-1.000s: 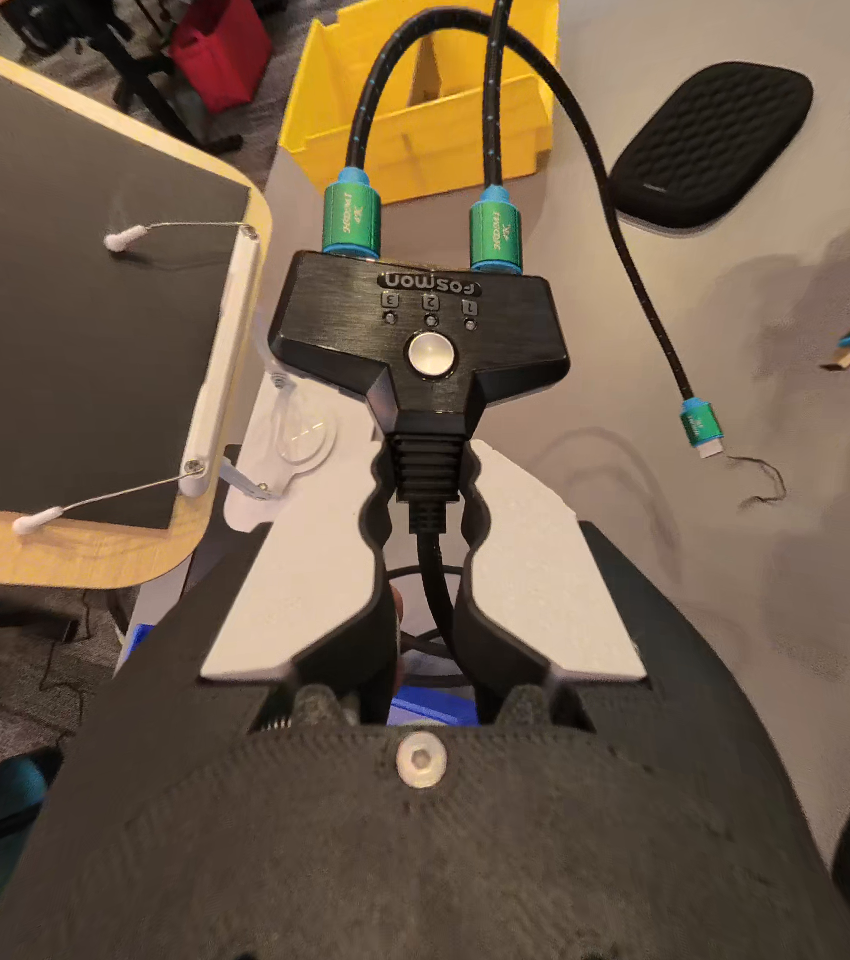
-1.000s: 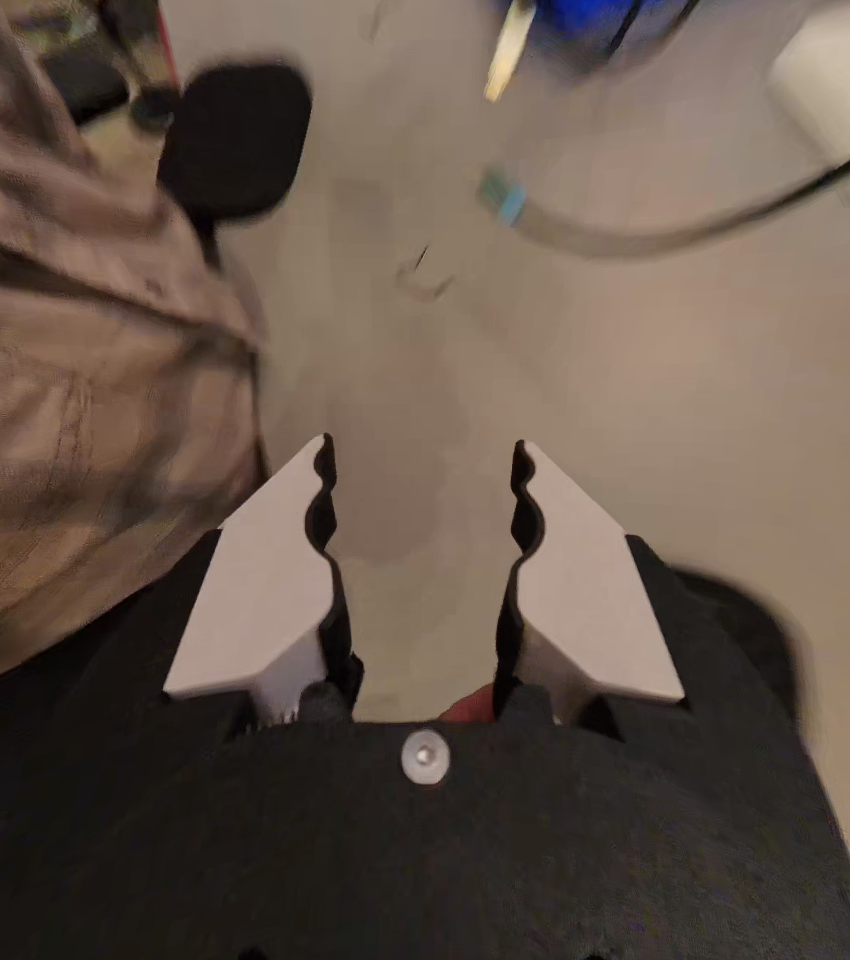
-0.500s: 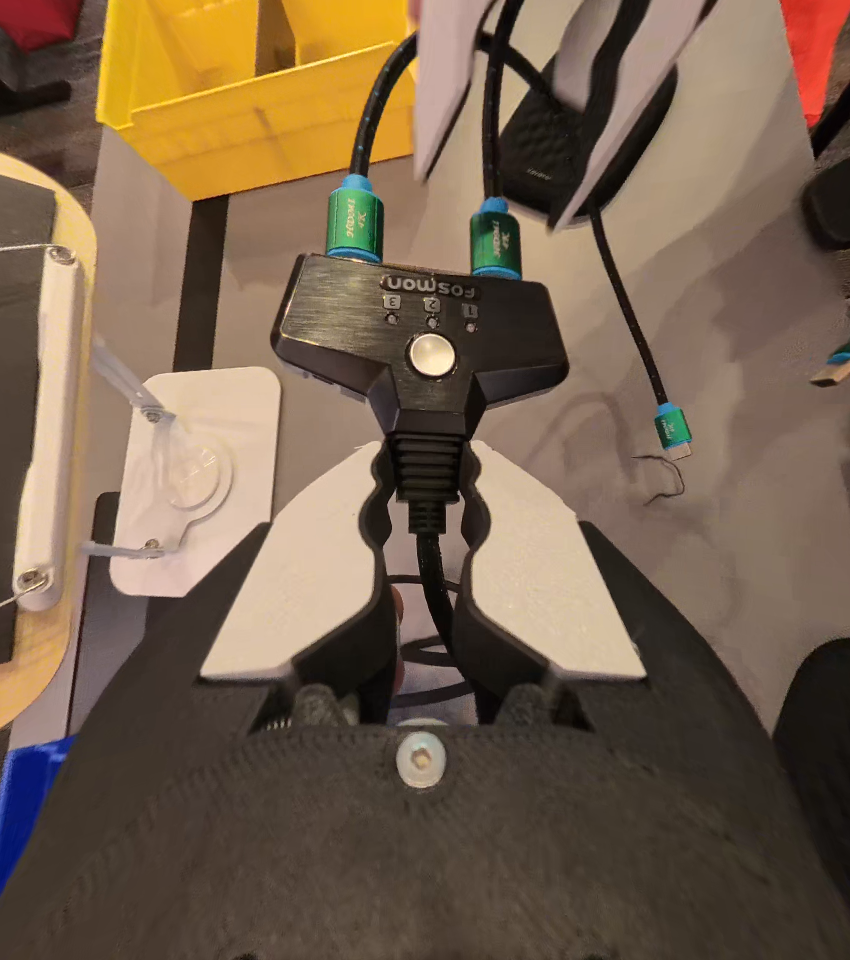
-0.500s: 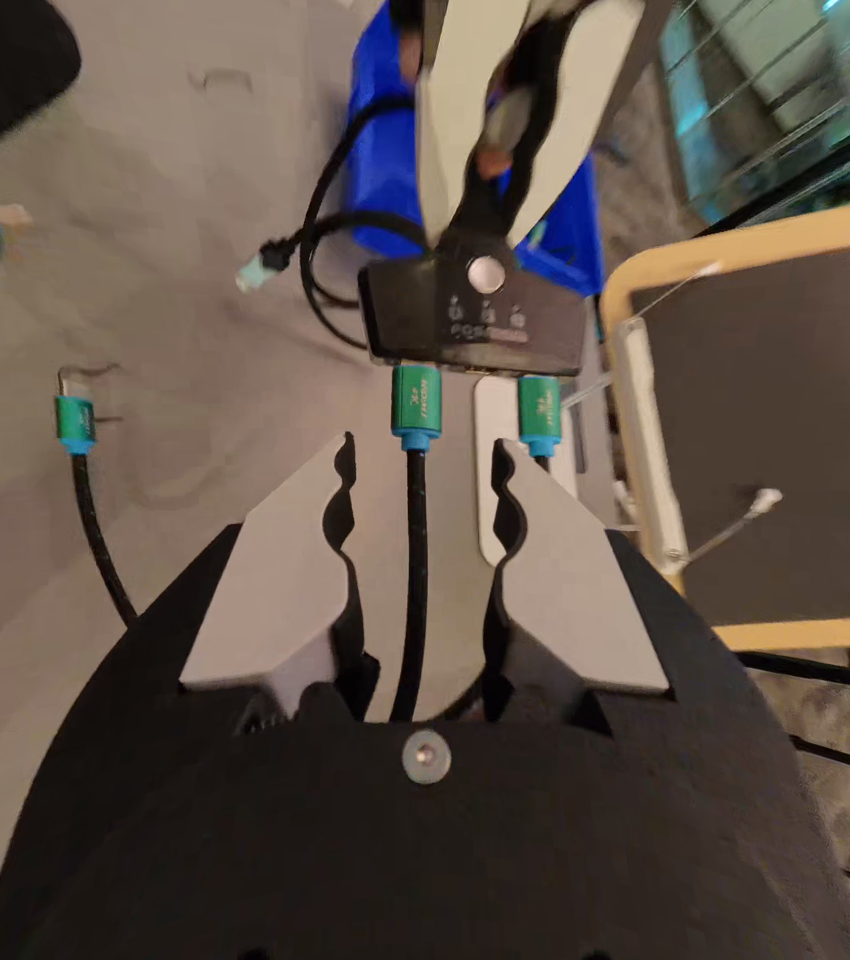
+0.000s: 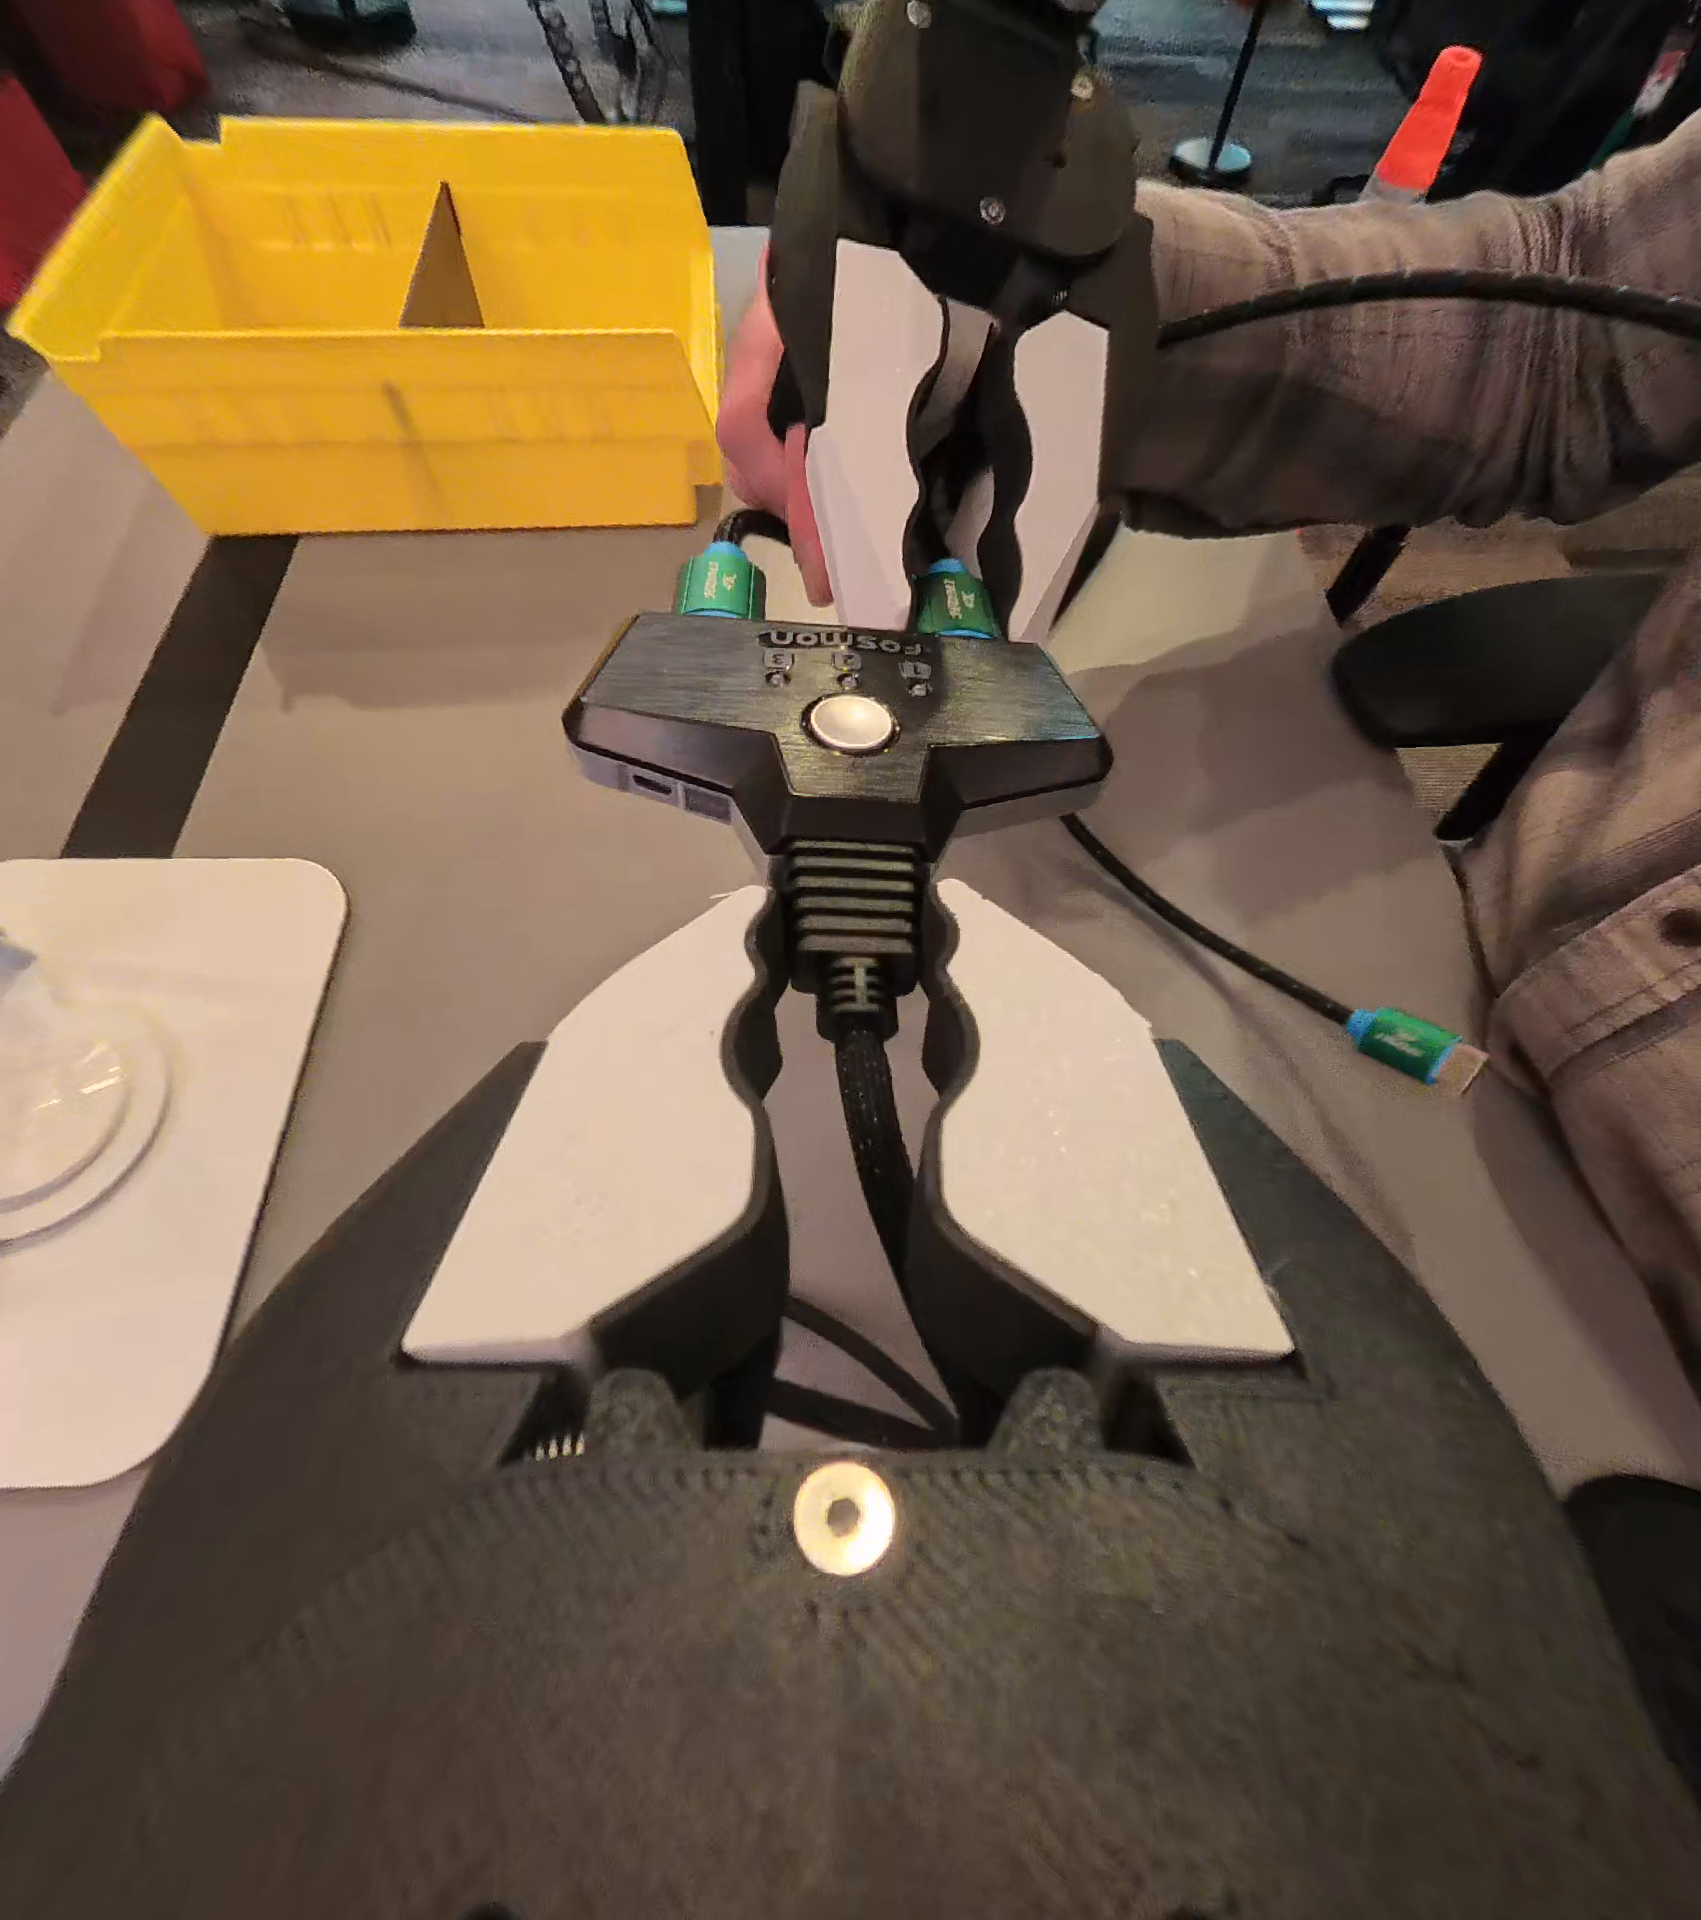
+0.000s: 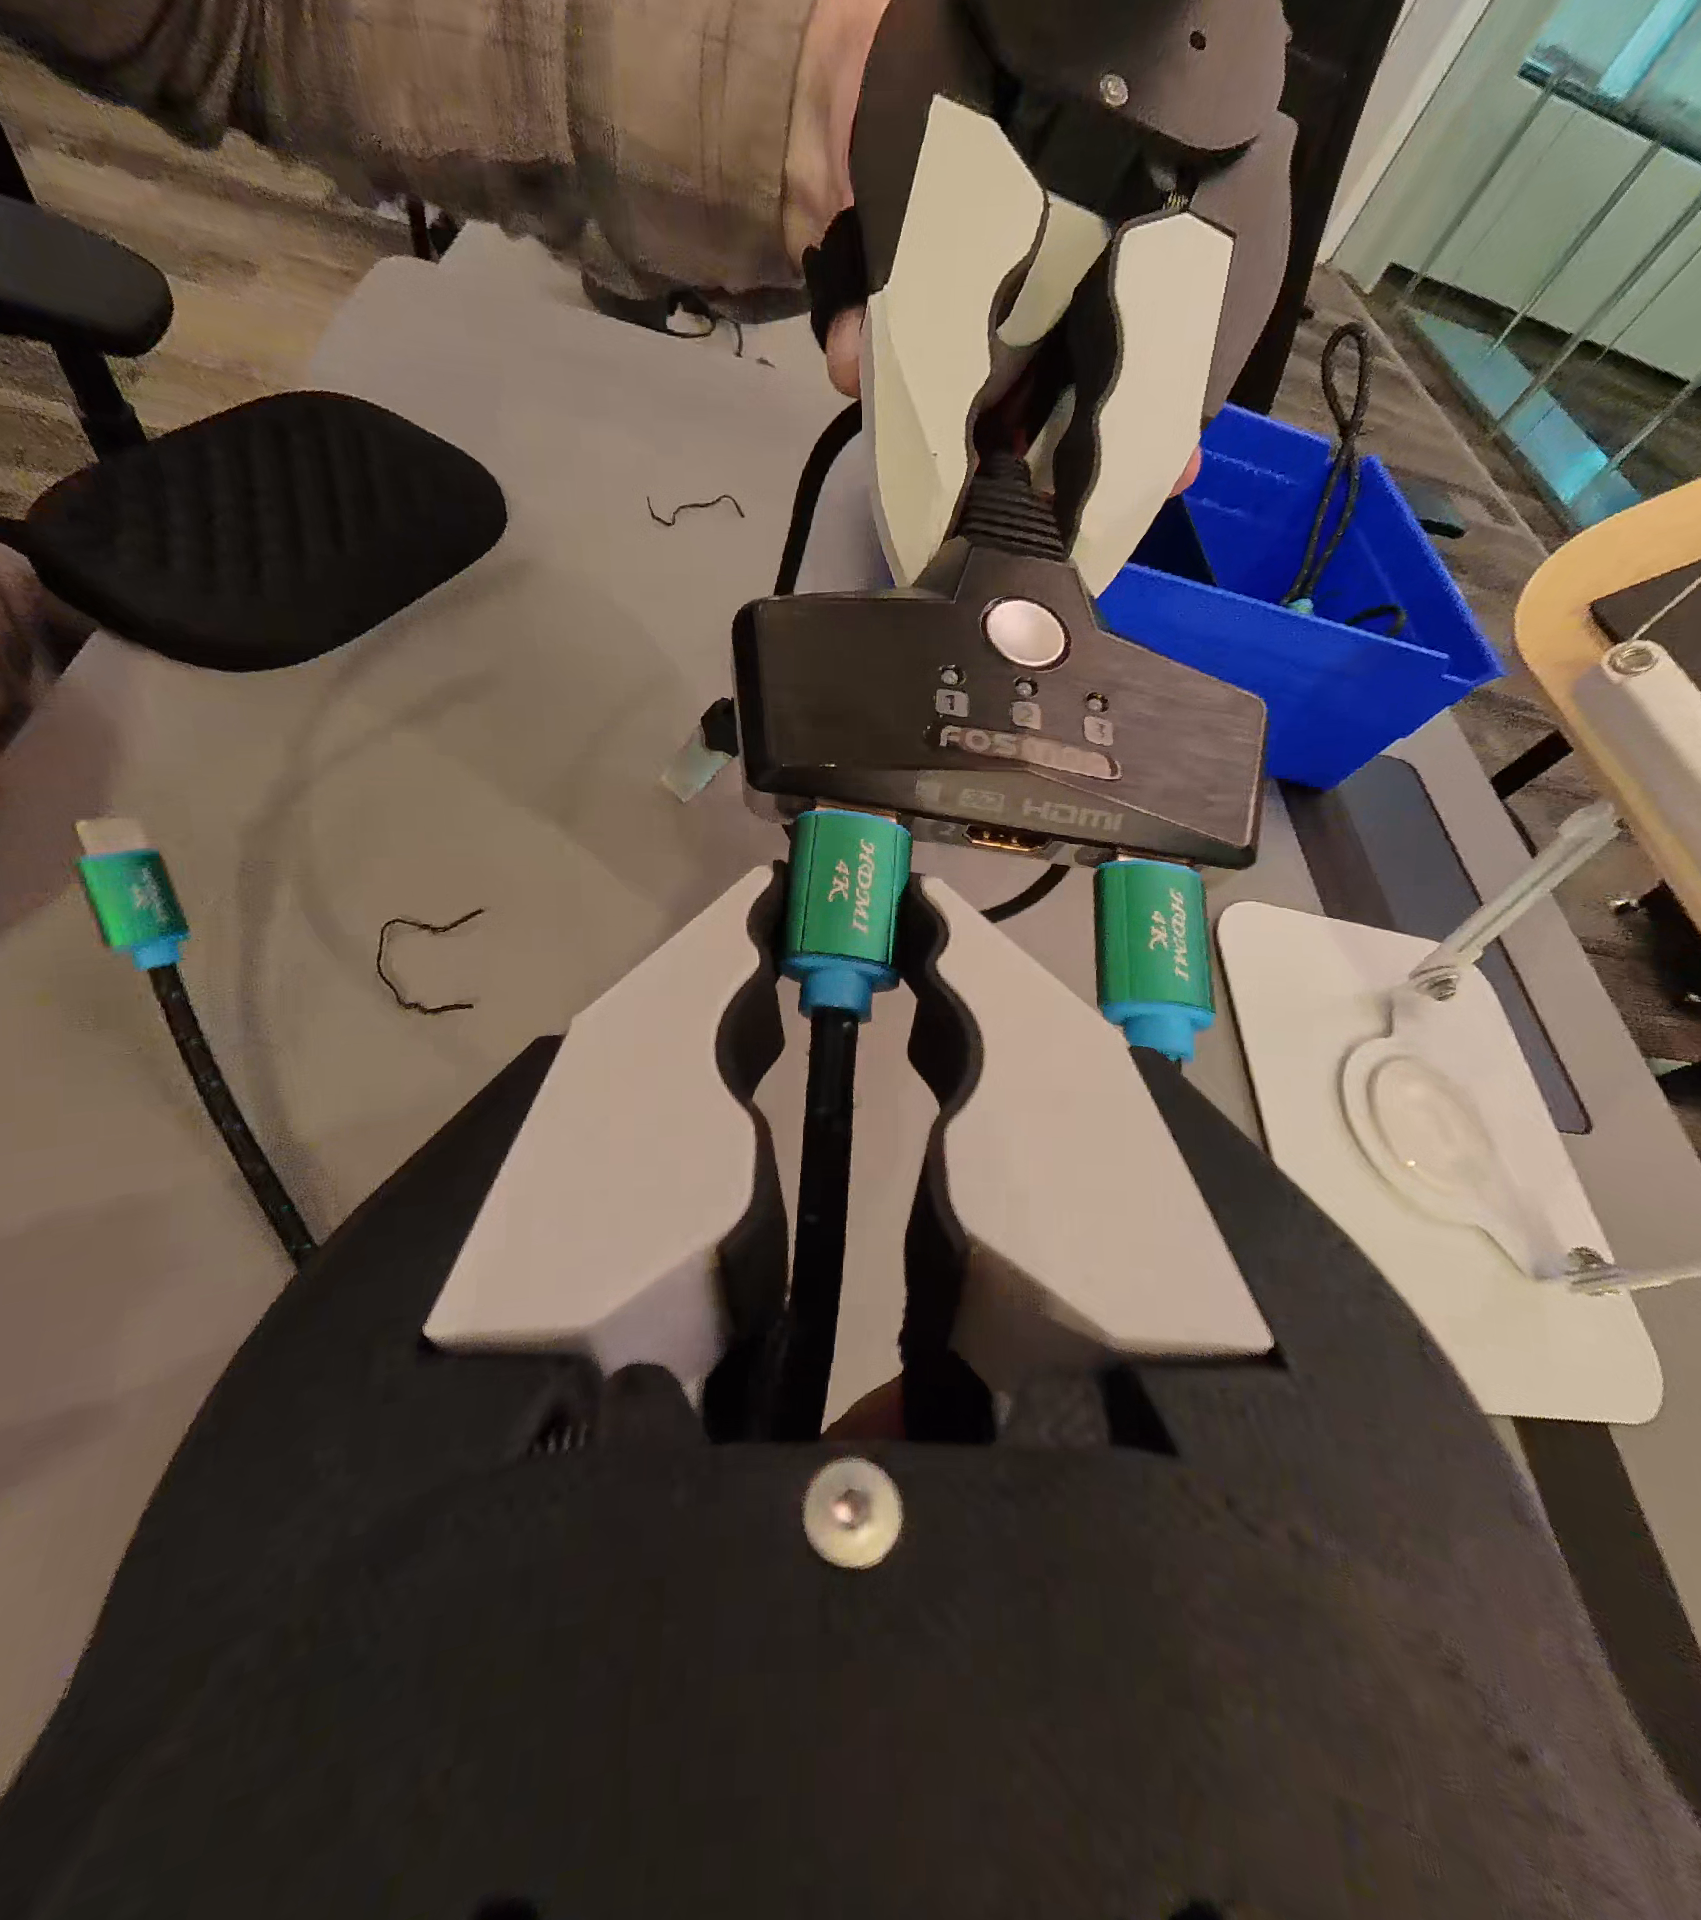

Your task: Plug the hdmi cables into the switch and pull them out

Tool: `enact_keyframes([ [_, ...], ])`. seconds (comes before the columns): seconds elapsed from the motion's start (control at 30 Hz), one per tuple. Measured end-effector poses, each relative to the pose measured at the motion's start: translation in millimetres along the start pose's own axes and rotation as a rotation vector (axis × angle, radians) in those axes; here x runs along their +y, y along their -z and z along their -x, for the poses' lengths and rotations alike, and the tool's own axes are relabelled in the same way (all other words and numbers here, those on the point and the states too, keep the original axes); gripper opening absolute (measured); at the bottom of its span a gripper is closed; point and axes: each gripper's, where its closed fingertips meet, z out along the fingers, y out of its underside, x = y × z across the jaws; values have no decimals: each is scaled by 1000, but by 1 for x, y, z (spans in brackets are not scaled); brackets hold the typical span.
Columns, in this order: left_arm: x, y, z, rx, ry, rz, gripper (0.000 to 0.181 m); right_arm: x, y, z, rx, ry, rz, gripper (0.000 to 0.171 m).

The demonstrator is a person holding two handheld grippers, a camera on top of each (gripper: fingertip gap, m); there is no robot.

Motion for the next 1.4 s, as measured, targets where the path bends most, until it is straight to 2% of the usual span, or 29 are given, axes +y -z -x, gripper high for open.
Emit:
enact_keyframes([
  [0.07, -4, 2, 3, -53, -35, -33, 29, 4, -1, 0, -12, -23, 3, 17],
  [0.17, -15, 10, 5, -162, -139, -55, 56, 11, -2, 4, -58, -46, 24, 17],
  [0.23, -10, 8, 8, -257, -229, 49, 82, 11, -2, 5, -73, -49, 31, 17],
  [0.33, -5, -2, 10, -423, -478, 209, 92, 10, -2, 4, -107, -82, 48, 17],
  [0.4, -1, -5, 18, -567, -658, 323, 88, 8, -2, 5, -141, -115, 40, 17],
  [0.47, -10, -13, 18, -679, -757, 312, 78, 6, -3, 4, -157, -146, 35, 17],
  [0.53, -2, -20, 24, -779, -860, 449, 77, 4, -5, 3, -157, -172, 34, 17],
  [0.57, -7, -20, 29, -858, -944, 470, 70, 3, -6, 4, -157, -180, 43, 17],
  [0.67, -10, -27, 32, -938, -1028, 494, 62, 0, -10, 3, -143, -207, 67, 17],
  [0.77, -16, -30, 32, -1007, -1136, 506, 32, -3, -12, 3, -130, -245, 84, 17],
  [0.8, -18, -29, 34, -1041, -1157, 513, 29, -3, -12, 2, -118, -258, 91, 17],
  [0.97, -26, -21, 41, -1107, -1154, 460, 27, -11, -11, -8, -50, -316, 22, 18],
  [1.13, -24, -19, 41, -1117, -1100, 387, 26, -39, 13, -23, 52, -441, -252, 20],
  [1.2, -23, -21, 41, -1115, -1094, 378, 26, -34, 14, -15, 31, -436, -239, 20],
  [1.3, -25, -20, 42, -1119, -1078, 372, 26, -19, 14, -9, 30, -417, -171, 35],
  [1.4, -32, -20, 40, -1113, -1038, 326, 25, -25, 18, -12, 64, -404, -207, 26],
])
